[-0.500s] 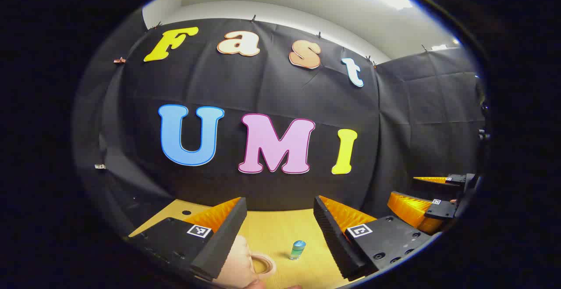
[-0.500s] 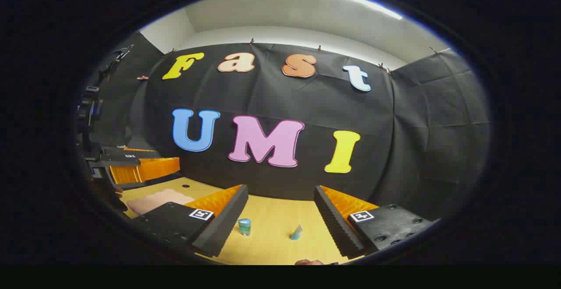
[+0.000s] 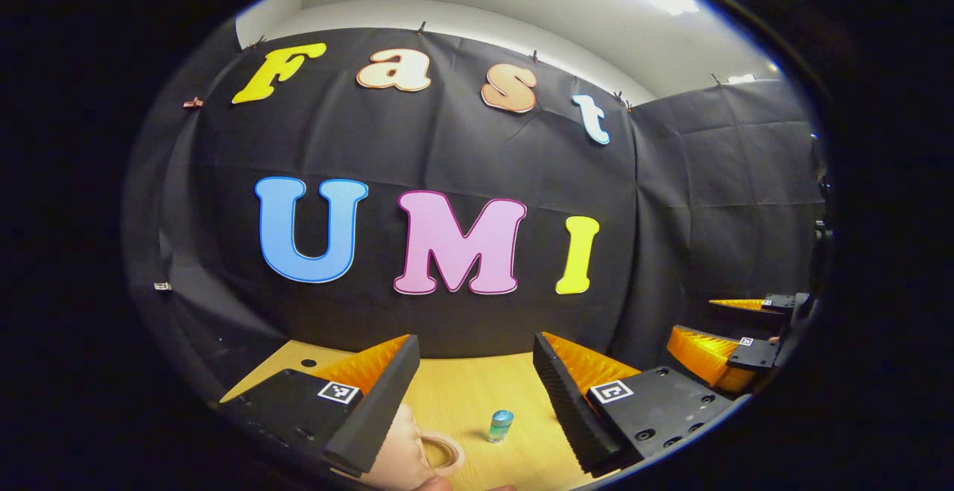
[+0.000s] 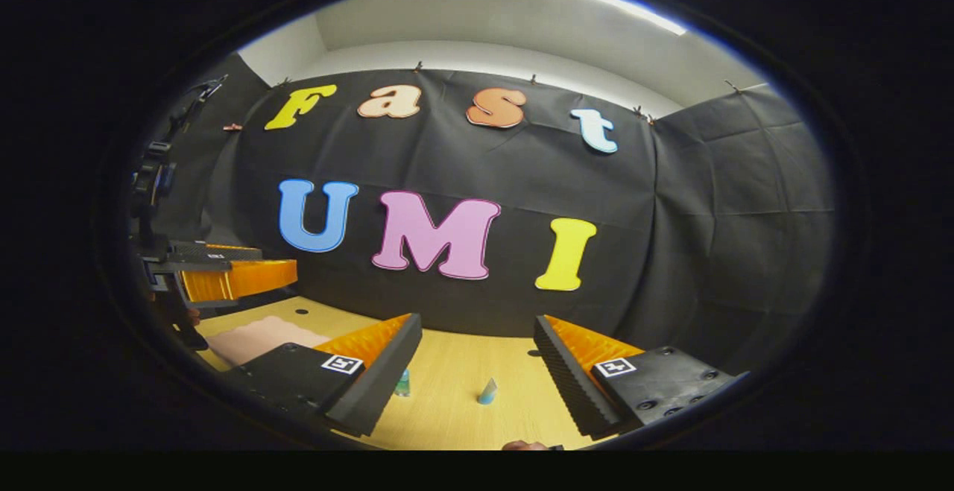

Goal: First open the suitcase, pack the skin care products into it, and then close the suitcase.

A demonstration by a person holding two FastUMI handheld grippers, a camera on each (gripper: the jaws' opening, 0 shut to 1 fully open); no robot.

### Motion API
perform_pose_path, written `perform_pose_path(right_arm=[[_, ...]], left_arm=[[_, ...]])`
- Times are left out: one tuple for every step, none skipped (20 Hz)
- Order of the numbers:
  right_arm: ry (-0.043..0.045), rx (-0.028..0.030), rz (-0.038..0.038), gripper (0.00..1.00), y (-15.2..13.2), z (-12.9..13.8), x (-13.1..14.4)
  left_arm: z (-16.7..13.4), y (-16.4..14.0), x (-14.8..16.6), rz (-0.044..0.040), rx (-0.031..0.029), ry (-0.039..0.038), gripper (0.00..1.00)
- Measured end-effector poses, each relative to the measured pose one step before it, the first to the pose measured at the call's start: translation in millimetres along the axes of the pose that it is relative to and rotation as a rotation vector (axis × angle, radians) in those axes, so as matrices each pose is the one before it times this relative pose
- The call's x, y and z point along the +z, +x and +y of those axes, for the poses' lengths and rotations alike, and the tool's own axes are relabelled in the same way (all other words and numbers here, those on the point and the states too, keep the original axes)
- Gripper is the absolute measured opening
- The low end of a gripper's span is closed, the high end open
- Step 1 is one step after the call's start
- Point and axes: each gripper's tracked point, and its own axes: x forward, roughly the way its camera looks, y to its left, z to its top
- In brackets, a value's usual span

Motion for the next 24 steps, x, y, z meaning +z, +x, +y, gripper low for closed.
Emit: perform_pose_path(right_arm=[[-0.00078, 0.00161, 0.00014, 0.96, -0.96, 0.57, -0.04], [-0.00048, 0.00272, 0.00100, 0.96, -0.78, 1.51, -0.09], [-0.00108, -0.00003, 0.00310, 0.96, 0.38, 0.04, -0.91], [-0.00087, -0.00155, -0.00095, 0.96, 0.50, 0.64, 1.37], [0.00128, -0.00182, -0.00182, 0.96, -2.36, -0.89, -0.10], [0.00212, -0.00241, 0.00177, 0.96, 0.18, 0.43, 0.00], [0.00347, -0.00210, 0.00345, 0.96, 0.02, 0.11, -0.78], [0.00414, -0.00196, 0.00485, 0.94, -0.74, -0.32, -0.61], [0.00336, -0.00204, -0.00176, 0.96, -2.62, 0.18, 1.11], [0.00039, -0.00057, -0.00808, 0.96, -0.77, 0.66, 2.64], [-0.00359, -0.00180, -0.00811, 0.96, 0.05, 0.09, 2.62], [-0.00570, 0.00080, -0.00347, 0.96, 0.24, 1.24, -0.08], [-0.00631, -0.00041, 0.00057, 0.96, -0.02, 0.18, -0.64], [-0.00433, -0.00197, 0.00627, 0.96, 1.31, 0.52, -2.28], [0.00188, 0.00002, 0.00476, 0.94, 0.87, 0.05, -1.36], [0.00785, 0.00305, 0.00078, 0.94, 2.02, 2.10, 0.23], [0.00820, 0.00382, -0.00123, 0.95, 1.55, 2.04, -0.81], [0.00437, 0.00400, 0.00006, 0.96, 2.40, 1.59, -0.67], [-0.00120, 0.00336, -0.00181, 0.96, 1.83, 0.22, -0.45], [-0.00696, 0.00281, -0.00691, 0.96, 1.54, -0.87, 0.37], [-0.01077, 0.00330, -0.01451, 0.96, -0.16, -2.01, 1.40], [-0.01351, 0.00196, -0.01229, 0.96, 2.38, -3.60, 1.54], [-0.01064, 0.00341, -0.00336, 0.96, 2.60, -4.25, -1.09], [-0.00174, 0.00511, 0.00098, 0.96, 3.69, -5.08, -1.72]], left_arm=[[-2.54, -1.80, -0.62, 0.00044, -0.00306, 0.00175, 0.96], [-0.02, -0.82, 1.01, -0.00098, 0.00141, 0.00453, 0.96], [-0.49, -1.52, -0.13, -0.00132, 0.00065, 0.00514, 0.96], [-0.27, -1.46, 1.40, -0.00186, -0.00184, 0.00533, 0.96], [-1.31, -0.89, -1.27, -0.00123, -0.00162, 0.00536, 0.96], [-0.19, -1.10, -1.33, 0.00279, 0.00121, 0.00436, 0.96], [0.12, -1.04, -4.51, 0.00835, 0.00039, 0.00277, 0.96], [-1.81, -1.11, -4.11, 0.01159, -0.00760, 0.00306, 0.96], [0.93, -1.12, -4.33, 0.00980, -0.00435, 0.00353, 0.96], [4.25, -0.34, -2.01, 0.00697, 0.00696, 0.00566, 0.96], [4.99, -0.93, -2.61, 0.00484, 0.00630, 0.00130, 0.96], [1.84, -0.86, -2.45, 0.00804, 0.00053, -0.00282, 0.96], [-0.17, -0.28, -5.25, 0.01078, -0.00216, -0.00423, 0.96], [-0.68, -0.73, -6.60, 0.01566, -0.01365, -0.00541, 0.96], [-4.12, 0.45, -7.55, 0.01863, -0.02769, -0.00692, 0.96], [-2.95, 0.51, -9.40, 0.02447, -0.02367, -0.00793, 0.96], [1.78, 1.43, -10.11, 0.03344, -0.00392, -0.00162, 0.96], [3.56, 3.57, -11.16, 0.03092, 0.00314, -0.00175, 0.97], [2.19, 2.28, -9.27, 0.02778, 0.00234, -0.00598, 0.96], [-0.22, 3.94, -11.24, 0.03158, -0.00183, -0.00894, 0.96], [-0.16, 3.99, -12.17, 0.03845, -0.00043, -0.01161, 0.96], [0.16, 5.16, -15.47, 0.04335, -0.00013, -0.01543, 0.96], [-3.28, 6.52, -14.27, 0.04932, -0.01054, -0.02293, 0.96], [-2.07, 9.10, -13.64, 0.05026, -0.00203, -0.02389, 0.97]])
